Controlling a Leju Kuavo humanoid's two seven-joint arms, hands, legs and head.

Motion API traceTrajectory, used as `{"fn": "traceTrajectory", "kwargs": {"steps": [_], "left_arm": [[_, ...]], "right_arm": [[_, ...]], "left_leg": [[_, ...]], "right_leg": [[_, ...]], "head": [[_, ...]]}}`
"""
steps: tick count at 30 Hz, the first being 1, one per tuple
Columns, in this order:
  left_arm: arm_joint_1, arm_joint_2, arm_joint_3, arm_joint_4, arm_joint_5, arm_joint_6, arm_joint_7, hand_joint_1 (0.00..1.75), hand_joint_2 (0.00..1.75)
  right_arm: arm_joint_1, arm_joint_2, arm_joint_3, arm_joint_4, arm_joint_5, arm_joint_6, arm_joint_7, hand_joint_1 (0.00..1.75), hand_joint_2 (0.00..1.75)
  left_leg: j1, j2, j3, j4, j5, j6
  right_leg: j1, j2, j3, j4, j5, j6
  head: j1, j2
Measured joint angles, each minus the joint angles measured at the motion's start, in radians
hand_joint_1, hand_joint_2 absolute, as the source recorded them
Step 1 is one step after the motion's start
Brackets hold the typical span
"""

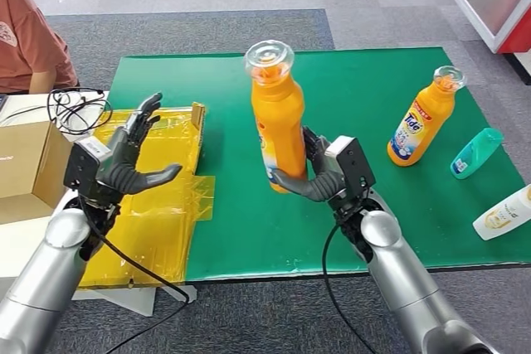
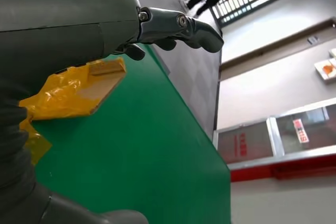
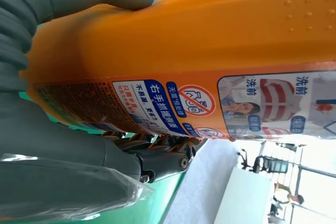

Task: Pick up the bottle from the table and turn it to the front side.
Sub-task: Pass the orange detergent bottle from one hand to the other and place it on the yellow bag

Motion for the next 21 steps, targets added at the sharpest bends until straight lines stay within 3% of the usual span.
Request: {"fn": "traceTrajectory", "kwargs": {"steps": [12,21], "left_arm": [[-0.124,0.006,-0.084,0.012,-0.007,-0.075,0.096,0.00,1.75],[-0.194,-0.036,-0.135,0.038,0.058,-0.093,0.131,0.00,1.75]], "right_arm": [[-0.002,0.025,0.024,0.044,0.044,0.000,0.004,1.75,1.75],[-0.022,0.055,0.057,0.067,0.064,-0.001,0.006,1.75,1.75]], "left_leg": [[0.000,0.000,0.000,0.000,0.000,0.000],[0.000,0.000,0.000,0.000,0.000,0.000]], "right_leg": [[0.000,0.000,0.000,0.000,0.000,0.000],[0.000,0.000,0.000,0.000,0.000,0.001]], "head": [[0.000,0.000],[0.000,0.000]]}}
